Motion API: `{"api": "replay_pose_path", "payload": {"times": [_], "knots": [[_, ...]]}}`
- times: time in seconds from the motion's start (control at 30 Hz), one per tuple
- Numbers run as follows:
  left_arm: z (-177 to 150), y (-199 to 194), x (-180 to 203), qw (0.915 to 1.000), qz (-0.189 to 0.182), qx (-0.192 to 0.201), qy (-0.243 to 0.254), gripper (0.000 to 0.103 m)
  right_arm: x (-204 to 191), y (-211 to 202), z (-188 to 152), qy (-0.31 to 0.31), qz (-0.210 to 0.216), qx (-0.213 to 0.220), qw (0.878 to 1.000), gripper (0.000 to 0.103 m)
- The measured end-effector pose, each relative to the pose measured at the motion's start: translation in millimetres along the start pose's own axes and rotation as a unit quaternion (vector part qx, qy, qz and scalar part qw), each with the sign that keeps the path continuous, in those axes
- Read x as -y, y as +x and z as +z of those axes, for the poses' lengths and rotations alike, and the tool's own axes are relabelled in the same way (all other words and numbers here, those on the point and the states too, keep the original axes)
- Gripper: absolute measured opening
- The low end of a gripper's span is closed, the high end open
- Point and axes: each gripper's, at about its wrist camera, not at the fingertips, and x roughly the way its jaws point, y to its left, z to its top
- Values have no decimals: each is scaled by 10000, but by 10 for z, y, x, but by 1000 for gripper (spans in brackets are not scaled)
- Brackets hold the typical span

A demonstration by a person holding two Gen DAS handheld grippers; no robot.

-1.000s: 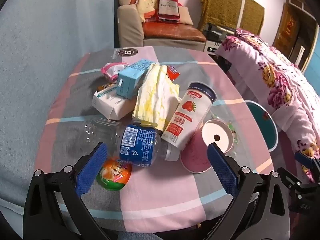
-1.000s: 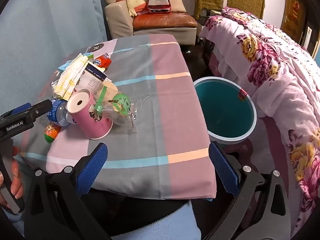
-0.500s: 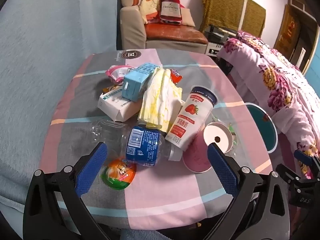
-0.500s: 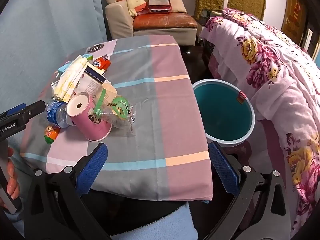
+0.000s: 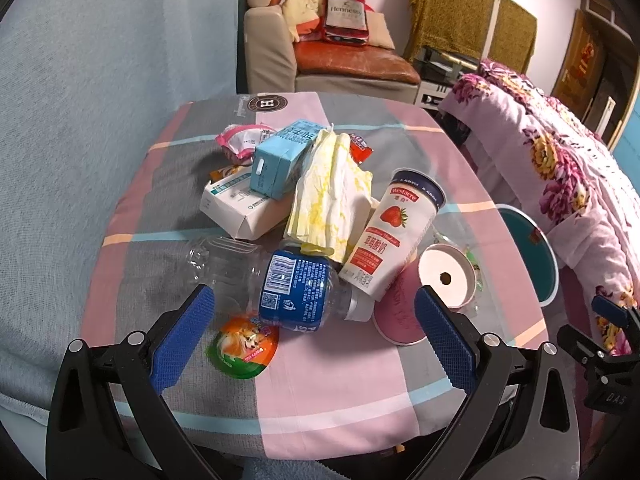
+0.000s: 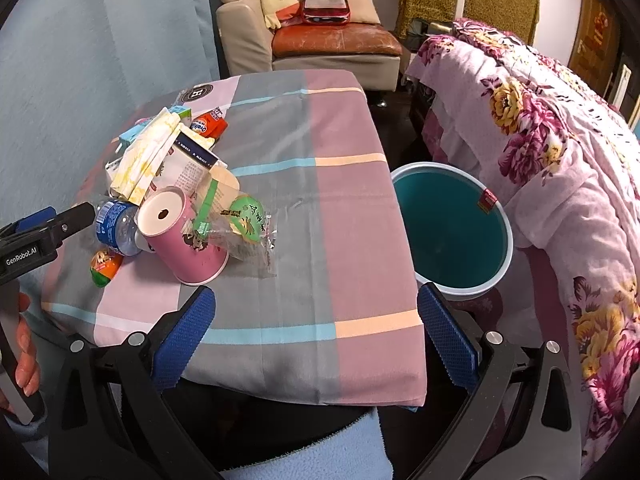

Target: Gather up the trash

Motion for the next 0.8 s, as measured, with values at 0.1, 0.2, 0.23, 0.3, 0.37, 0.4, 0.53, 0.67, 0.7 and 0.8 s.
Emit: {"api": "replay_pose_path", "payload": {"times": [0.1,0.2,0.23,0.3,0.37,0.4,0.53,0.67,0.7,0.8], "knots": [[1,10,-5,10000,0,-16,2,100,-24,33,-8,-6,1,-44,10000,97],[-8,19,-10,10000,3,-17,3,100,-27,64,-18,-2,9,-102,9999,97],[-4,14,-5,10000,3,-16,-1,100,-28,68,-20,0,5,-107,9999,97],[-3,14,-4,10000,-1,-21,-4,100,-33,74,-25,-1,-1,-112,9999,97],[-10,21,-6,10000,-21,-34,-6,100,-32,77,-23,0,-8,-113,9999,97],[-17,17,-2,10000,-11,-30,-6,100,-30,76,-24,5,-3,-120,9999,97],[-45,38,-1,10000,-32,-56,-12,100,-26,101,-38,22,0,-163,9999,97],[-76,82,-9,9999,-31,-98,19,100,-21,127,-50,15,-2,-191,9998,97],[-80,88,-8,9999,-32,-106,27,100,-20,139,-55,12,-7,-208,9998,97],[-79,100,-10,9999,-36,-118,44,100,-31,169,-62,-58,-35,-245,9997,97]]}}
